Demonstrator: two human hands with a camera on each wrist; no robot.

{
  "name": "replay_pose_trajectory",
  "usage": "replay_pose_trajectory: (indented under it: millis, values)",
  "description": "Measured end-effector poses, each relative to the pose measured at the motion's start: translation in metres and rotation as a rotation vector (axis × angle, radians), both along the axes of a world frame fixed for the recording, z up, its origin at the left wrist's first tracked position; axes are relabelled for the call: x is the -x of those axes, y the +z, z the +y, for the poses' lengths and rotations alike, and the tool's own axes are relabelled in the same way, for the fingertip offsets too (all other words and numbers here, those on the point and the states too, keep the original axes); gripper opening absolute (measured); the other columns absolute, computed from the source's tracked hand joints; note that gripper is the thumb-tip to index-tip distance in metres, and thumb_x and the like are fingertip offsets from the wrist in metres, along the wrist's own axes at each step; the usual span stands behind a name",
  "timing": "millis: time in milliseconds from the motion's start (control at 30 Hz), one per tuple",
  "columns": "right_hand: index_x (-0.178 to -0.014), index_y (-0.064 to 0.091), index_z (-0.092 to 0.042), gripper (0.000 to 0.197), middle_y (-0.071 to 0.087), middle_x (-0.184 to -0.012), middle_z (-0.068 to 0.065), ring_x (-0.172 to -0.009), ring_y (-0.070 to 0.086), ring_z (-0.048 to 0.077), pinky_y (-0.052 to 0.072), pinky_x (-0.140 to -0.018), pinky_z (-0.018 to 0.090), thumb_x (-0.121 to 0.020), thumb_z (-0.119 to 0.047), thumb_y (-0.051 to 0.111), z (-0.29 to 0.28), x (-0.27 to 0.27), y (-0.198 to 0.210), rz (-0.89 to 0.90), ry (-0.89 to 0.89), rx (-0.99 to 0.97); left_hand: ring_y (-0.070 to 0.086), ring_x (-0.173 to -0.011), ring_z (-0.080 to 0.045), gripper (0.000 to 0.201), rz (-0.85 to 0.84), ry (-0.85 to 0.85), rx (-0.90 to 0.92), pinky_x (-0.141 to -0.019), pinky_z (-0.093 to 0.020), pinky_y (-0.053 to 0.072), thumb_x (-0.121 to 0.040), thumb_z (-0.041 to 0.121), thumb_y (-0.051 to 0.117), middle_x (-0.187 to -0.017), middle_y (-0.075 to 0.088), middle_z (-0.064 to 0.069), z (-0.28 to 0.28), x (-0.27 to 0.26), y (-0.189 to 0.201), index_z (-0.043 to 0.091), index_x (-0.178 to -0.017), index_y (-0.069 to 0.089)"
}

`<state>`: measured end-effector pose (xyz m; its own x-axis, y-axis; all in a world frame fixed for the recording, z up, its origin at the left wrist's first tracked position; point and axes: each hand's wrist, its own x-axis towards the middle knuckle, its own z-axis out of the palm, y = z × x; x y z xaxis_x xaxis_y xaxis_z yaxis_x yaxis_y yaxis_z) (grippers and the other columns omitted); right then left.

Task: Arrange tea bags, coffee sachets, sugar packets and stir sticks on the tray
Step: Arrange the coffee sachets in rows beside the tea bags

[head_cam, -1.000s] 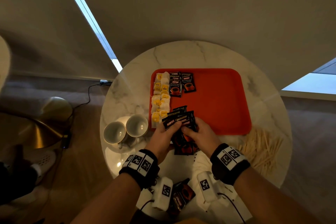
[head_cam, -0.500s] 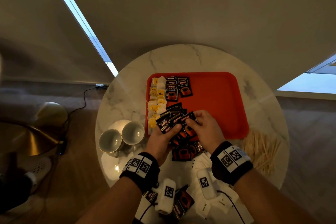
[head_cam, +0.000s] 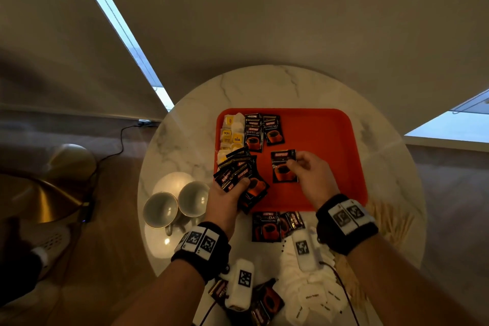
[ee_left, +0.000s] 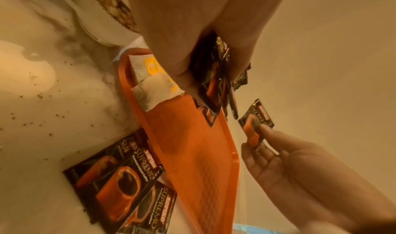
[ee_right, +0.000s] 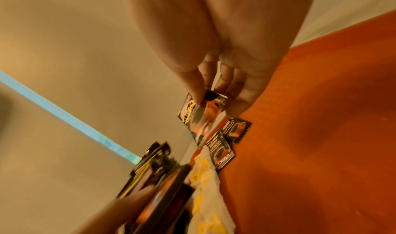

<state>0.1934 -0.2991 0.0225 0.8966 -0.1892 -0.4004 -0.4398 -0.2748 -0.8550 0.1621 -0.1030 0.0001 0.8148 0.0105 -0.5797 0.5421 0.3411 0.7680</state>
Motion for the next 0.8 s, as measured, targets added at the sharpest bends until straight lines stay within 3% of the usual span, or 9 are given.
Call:
replay_pose_trajectory:
  millis: [133,233,333,433,800]
  values:
    - [-0.124,0.061,-0.016,0.026,0.062,-0.113,-0.007,-0.100,0.058,0.010,0.040,-0.074,0.020,-0.099,-0.022,0.061,-0.006,-0.050,-0.026,0.100,-0.040,0.121,0.073,-0.104,-0.030,0.023,0.005,0.002,-0.010,-0.090,-0.049,0.058,-0.093,0.006,0.067,-0.111,0.076,-0.012,0.004,-0.003,0.000,0.017,-0.114,0.067]
    - [-0.129,0.058,-0.014,0.033,0.063,-0.124,0.001,-0.109,0.059,0.017,0.045,-0.082,0.026,-0.098,-0.021,0.062,-0.005,-0.085,-0.052,0.157,-0.018,0.213,0.073,-0.104,-0.030,0.026,0.026,0.004,-0.009,-0.091,-0.048,0.058,-0.093,0.005,0.067,-0.112,0.076,-0.012,0.006,-0.004,-0.002,0.016,-0.117,0.066]
    - [-0.131,0.055,-0.013,0.042,0.062,-0.122,0.001,-0.108,0.061,0.020,0.049,-0.081,0.025,-0.093,-0.025,0.070,-0.005,-0.108,-0.075,0.204,-0.018,0.262,0.073,-0.104,-0.028,0.027,0.035,0.001,-0.025,-0.094,-0.051,0.057,-0.093,0.008,0.067,-0.112,0.076,-0.010,0.009,-0.005,-0.006,0.018,-0.118,0.065]
    - [-0.131,0.053,-0.014,0.061,0.059,-0.128,0.006,-0.115,0.059,0.026,0.051,-0.098,0.040,-0.080,-0.032,0.082,-0.004,-0.118,-0.098,0.230,0.013,0.388,0.072,-0.106,-0.029,0.029,0.049,0.001,-0.031,-0.097,-0.054,0.055,-0.093,0.009,0.068,-0.112,0.076,-0.011,0.013,-0.008,-0.011,0.018,-0.120,0.065]
    - [-0.118,0.057,-0.021,0.046,0.064,-0.114,0.003,-0.104,0.063,0.024,0.056,-0.091,0.047,-0.080,-0.033,0.081,0.006,-0.124,-0.129,0.171,-0.030,0.450,0.072,-0.106,-0.029,0.027,0.055,0.001,-0.039,-0.099,-0.057,0.053,-0.094,0.009,0.067,-0.109,0.077,-0.010,0.014,-0.015,-0.019,0.020,-0.118,0.066]
